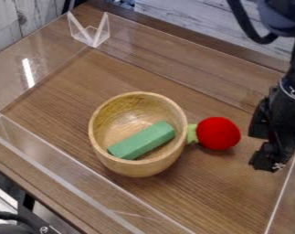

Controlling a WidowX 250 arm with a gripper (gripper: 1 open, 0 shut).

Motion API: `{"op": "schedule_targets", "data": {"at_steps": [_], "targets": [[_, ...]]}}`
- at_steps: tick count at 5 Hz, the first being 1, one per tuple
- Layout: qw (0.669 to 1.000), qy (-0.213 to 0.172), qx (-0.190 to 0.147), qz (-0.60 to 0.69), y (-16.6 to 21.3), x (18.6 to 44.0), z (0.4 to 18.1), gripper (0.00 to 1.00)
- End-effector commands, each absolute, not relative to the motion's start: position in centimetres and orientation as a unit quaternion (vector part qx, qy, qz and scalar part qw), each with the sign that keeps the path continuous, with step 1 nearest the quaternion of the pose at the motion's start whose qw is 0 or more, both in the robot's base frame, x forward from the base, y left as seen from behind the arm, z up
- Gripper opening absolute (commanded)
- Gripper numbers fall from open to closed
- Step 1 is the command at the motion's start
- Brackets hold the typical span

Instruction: Move the red object to the right side of the table

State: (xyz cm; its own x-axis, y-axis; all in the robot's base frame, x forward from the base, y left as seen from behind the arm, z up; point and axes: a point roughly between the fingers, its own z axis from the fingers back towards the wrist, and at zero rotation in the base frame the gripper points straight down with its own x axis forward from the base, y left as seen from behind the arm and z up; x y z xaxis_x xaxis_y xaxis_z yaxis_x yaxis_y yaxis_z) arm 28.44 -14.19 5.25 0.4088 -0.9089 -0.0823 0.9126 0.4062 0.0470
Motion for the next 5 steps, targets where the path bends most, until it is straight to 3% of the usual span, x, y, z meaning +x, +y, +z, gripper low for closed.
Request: {"op": "schedule_targets", "data": {"at_steps": [1, 3, 5], "targets": [[0.834, -0.021, 0.049, -0.549, -14.7, 28.9, 7.7, 1.0], [0.825, -0.023, 0.054, -0.562, -14.0, 27.5, 8.6, 1.0], [0.839, -0.023, 0.062, -0.541, -13.8, 27.4, 10.0, 1.0]]}}
